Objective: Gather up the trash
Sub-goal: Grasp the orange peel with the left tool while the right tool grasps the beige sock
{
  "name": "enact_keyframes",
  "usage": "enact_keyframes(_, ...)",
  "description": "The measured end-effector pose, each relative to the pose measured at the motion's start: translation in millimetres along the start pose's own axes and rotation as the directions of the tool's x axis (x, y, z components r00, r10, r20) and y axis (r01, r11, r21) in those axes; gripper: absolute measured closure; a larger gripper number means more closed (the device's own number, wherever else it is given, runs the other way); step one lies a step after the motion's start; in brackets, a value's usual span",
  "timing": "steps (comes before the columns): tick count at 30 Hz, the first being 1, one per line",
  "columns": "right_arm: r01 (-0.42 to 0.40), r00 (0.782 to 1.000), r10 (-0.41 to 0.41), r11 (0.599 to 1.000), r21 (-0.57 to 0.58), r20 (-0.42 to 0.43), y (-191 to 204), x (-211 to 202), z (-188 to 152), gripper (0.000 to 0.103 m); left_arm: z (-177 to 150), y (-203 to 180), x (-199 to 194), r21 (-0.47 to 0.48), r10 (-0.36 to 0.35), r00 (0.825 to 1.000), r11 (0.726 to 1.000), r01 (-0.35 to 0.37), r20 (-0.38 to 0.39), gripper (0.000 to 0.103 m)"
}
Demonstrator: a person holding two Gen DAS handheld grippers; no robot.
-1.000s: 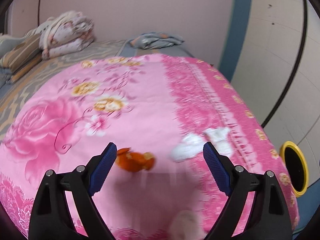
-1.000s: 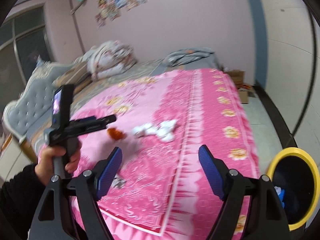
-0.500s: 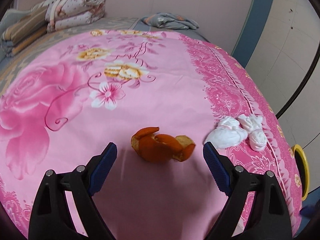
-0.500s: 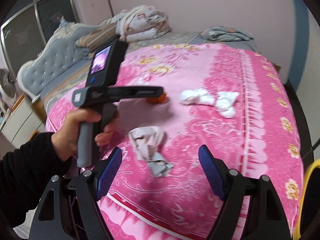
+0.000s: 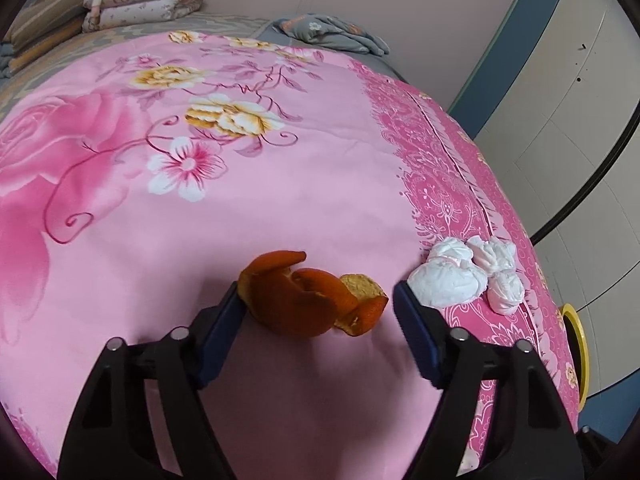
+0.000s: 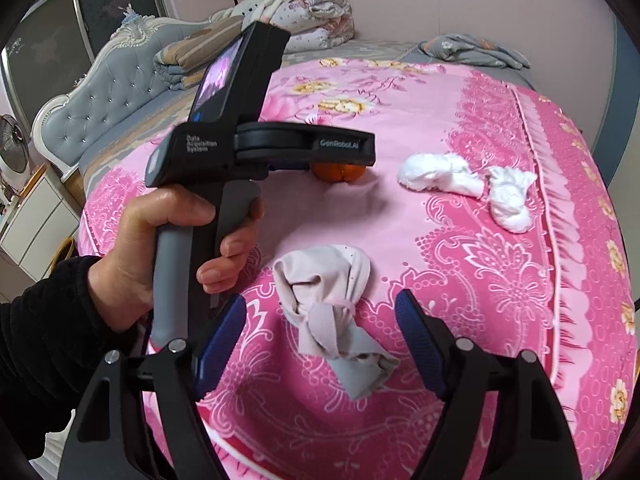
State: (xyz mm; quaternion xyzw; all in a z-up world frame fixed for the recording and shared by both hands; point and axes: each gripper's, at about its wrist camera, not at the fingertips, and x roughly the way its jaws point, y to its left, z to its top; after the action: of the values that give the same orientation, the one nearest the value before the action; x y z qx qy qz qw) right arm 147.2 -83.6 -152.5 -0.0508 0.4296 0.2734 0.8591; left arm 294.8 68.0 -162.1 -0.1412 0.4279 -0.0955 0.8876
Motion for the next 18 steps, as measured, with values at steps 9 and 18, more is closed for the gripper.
enact_keyframes(9, 0.000, 0.999, 0.001, 1.000, 0.013, -0.041, -3, 25, -3, 0.066, -1, 10, 0, -0.049, -0.072, 0.997, 0.996, 0.073, 0.034, 0.063)
enact_keyframes(18, 0.005, 1.000, -0.004, 0.999, 0.037, -0.024, -6, 15, -4, 0.075, 0, 7, -6, -0.035, -0.057, 0.997, 0.998, 0.059, 0.050, 0.071)
